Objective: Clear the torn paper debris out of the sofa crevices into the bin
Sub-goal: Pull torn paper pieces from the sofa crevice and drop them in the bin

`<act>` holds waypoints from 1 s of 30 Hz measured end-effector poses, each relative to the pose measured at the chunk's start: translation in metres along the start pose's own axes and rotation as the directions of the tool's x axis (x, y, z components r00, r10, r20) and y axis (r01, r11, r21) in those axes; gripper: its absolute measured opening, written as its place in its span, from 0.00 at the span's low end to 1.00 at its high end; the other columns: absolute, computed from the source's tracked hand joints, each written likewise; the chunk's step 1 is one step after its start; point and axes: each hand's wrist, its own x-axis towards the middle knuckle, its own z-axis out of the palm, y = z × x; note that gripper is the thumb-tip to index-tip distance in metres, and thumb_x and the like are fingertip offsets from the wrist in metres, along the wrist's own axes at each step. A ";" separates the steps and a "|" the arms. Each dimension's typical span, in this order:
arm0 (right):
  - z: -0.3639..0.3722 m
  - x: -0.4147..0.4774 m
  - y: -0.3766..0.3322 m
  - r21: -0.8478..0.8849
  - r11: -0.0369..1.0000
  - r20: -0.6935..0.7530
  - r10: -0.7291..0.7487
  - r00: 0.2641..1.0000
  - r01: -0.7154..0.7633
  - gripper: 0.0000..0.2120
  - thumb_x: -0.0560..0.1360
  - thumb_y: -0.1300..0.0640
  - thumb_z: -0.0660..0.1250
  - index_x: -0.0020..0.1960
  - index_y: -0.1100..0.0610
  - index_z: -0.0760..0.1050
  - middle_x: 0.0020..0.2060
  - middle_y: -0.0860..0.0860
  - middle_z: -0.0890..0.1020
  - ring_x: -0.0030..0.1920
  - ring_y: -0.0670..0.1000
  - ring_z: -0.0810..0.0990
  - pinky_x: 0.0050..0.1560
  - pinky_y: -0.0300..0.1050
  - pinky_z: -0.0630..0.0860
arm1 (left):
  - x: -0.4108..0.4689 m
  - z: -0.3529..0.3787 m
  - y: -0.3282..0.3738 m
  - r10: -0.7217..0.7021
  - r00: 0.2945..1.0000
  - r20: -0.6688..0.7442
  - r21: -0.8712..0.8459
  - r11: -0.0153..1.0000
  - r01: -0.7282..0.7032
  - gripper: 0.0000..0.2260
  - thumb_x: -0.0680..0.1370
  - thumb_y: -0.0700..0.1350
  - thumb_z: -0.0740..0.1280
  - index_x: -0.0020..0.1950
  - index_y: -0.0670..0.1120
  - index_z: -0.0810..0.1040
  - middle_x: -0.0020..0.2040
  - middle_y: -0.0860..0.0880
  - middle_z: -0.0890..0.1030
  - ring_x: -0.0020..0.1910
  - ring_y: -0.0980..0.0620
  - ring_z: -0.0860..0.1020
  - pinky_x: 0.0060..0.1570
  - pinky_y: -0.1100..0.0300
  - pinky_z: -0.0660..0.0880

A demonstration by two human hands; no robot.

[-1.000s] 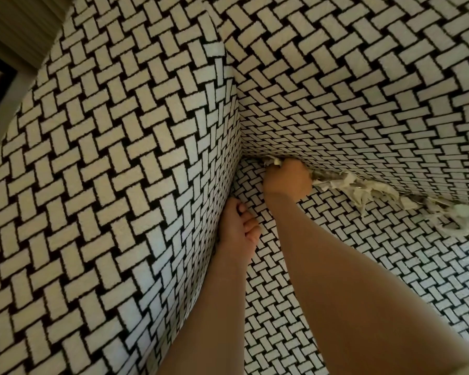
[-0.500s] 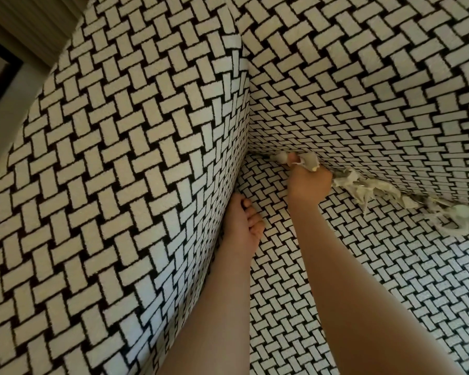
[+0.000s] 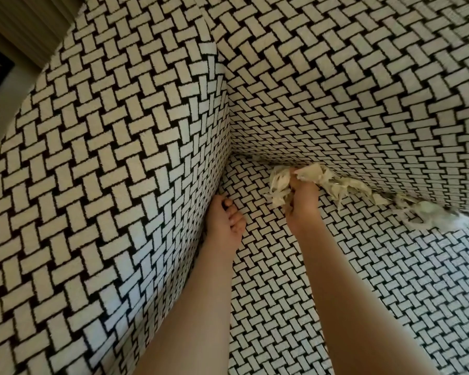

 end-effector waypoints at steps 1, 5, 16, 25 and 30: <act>0.000 -0.004 -0.001 -0.050 0.999 -0.010 -0.013 1.000 0.012 0.17 0.78 0.60 0.57 0.67 0.58 0.68 0.53 0.53 0.78 0.45 0.48 0.78 0.37 0.38 0.74 | -0.001 -0.001 -0.001 0.003 1.000 -0.007 0.004 1.000 -0.003 0.16 0.80 0.46 0.55 0.31 0.48 0.62 0.16 0.54 0.60 0.13 0.59 0.55 0.13 0.70 0.51; -0.002 -0.015 0.000 -0.386 0.913 -0.051 -0.165 0.985 0.132 0.14 0.79 0.56 0.52 0.61 0.58 0.70 0.46 0.52 0.78 0.42 0.49 0.77 0.41 0.42 0.75 | -0.006 -0.008 -0.006 -0.005 1.000 -0.027 -0.009 1.000 0.005 0.16 0.79 0.46 0.55 0.31 0.48 0.63 0.17 0.55 0.60 0.14 0.59 0.56 0.13 0.70 0.51; -0.030 -0.027 -0.004 -0.931 0.288 0.066 -0.468 0.881 0.223 0.19 0.80 0.53 0.49 0.68 0.57 0.67 0.54 0.59 0.78 0.52 0.59 0.76 0.48 0.48 0.70 | -0.013 0.002 -0.008 0.008 0.998 -0.064 0.177 0.984 0.004 0.15 0.79 0.46 0.57 0.32 0.46 0.66 0.18 0.54 0.62 0.14 0.59 0.57 0.14 0.70 0.52; -0.034 -0.027 -0.005 -0.963 0.105 0.168 -0.479 0.861 0.246 0.19 0.78 0.51 0.53 0.33 0.57 0.69 0.26 0.50 0.71 0.31 0.51 0.71 0.33 0.41 0.64 | -0.014 0.041 -0.017 -0.039 0.999 0.007 0.266 0.963 0.036 0.15 0.79 0.46 0.57 0.33 0.46 0.65 0.16 0.55 0.61 0.13 0.59 0.57 0.14 0.70 0.51; -0.033 -0.021 -0.009 -0.965 0.161 0.101 -0.506 0.856 0.209 0.17 0.80 0.48 0.50 0.56 0.59 0.70 0.43 0.57 0.80 0.42 0.58 0.79 0.36 0.44 0.71 | -0.014 0.038 -0.014 -0.034 0.999 -0.013 0.269 0.962 0.036 0.14 0.78 0.45 0.58 0.32 0.46 0.65 0.17 0.55 0.61 0.13 0.59 0.57 0.14 0.70 0.51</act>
